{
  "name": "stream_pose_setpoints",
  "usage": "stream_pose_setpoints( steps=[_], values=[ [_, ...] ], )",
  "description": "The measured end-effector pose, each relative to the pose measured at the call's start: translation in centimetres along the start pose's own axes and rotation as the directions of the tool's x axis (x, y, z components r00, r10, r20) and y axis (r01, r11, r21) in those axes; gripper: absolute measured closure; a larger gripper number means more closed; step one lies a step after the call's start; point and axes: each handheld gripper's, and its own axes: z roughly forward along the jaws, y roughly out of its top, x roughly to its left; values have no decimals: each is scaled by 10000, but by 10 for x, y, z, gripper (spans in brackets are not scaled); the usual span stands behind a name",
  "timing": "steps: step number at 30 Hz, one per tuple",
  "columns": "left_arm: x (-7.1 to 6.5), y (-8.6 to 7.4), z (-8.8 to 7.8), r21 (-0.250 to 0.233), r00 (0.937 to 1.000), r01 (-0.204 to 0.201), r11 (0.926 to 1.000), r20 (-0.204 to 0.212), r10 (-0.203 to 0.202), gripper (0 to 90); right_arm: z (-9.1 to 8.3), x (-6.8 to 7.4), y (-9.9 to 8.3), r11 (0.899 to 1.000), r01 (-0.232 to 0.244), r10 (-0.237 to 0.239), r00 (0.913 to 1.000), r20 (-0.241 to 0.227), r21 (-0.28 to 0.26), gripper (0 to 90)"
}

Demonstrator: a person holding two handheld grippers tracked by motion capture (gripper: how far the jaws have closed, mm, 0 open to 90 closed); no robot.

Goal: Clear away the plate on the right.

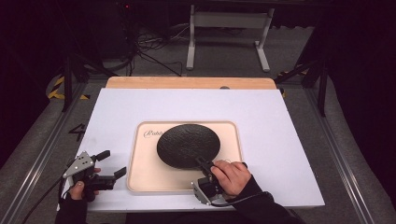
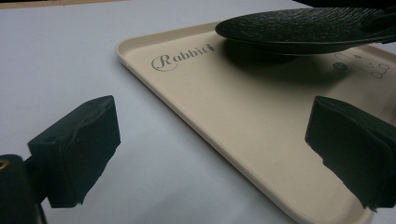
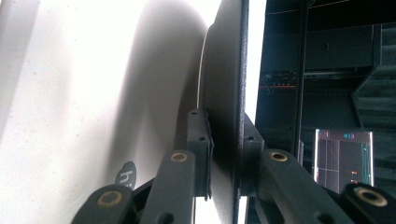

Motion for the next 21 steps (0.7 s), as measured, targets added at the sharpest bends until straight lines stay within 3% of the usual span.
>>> stream_pose_setpoints(
  steps=[17,21],
  values=[
    [0,0,0,2,10000,-33,10000,20,33,39,7,5,-2,9999,67,-66,9999,-79,75,800],
    [0,0,0,5,10000,-33,10000,11,33,39,8,8,0,9995,286,-284,9994,-187,100,815]
  ],
)
